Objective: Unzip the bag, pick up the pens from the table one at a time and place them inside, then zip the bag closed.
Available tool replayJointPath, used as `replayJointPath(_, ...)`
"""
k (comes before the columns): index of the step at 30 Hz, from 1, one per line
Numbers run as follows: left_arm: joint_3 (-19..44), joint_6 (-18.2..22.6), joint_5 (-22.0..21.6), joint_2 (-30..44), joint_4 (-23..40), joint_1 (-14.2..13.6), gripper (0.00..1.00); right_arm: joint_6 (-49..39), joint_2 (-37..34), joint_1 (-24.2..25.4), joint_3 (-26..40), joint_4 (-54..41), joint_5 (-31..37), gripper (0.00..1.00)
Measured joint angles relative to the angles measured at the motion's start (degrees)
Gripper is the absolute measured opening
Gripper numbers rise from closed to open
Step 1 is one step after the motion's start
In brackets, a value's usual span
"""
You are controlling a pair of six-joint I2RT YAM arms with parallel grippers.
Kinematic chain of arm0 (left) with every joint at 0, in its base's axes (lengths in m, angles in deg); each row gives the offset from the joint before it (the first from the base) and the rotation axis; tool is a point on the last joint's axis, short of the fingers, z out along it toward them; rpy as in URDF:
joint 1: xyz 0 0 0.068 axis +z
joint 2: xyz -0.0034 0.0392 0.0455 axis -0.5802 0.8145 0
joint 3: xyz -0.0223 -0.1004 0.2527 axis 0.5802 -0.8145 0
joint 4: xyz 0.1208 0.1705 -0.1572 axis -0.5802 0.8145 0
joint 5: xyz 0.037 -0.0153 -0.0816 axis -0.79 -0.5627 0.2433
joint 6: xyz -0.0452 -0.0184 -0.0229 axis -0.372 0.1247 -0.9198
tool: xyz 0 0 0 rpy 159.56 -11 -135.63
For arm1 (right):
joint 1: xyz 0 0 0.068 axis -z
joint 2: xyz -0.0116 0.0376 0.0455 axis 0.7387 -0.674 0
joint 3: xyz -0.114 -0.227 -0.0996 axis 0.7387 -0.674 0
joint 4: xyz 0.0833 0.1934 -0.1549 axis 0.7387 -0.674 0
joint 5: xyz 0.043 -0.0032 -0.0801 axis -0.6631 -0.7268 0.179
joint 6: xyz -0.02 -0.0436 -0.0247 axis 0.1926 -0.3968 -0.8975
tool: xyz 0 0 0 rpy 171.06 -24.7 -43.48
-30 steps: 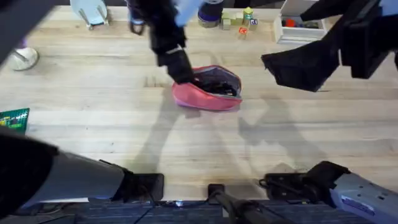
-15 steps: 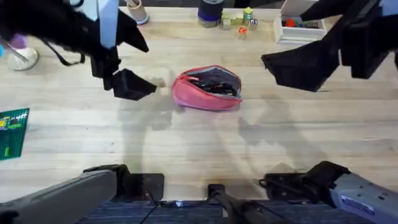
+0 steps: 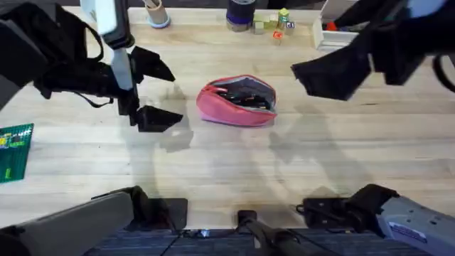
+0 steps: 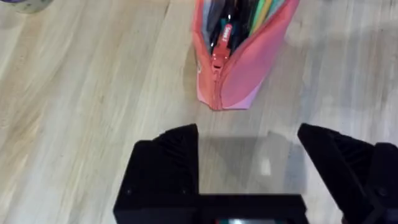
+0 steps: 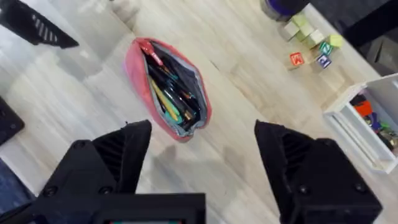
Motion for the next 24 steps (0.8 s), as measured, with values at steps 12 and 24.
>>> replayJointPath(12,0.00,1.72,5.54,5.52,-5.17,3.21,0.994,-0.02,-3.21,0.00,0.00,2.65,0.01,0.996)
replayJointPath(24,-0.26,5.62,9.78,13.07,-3.37,6.85,0.993,-0.02,-3.25,0.00,0.00,5.84,0.00,0.996)
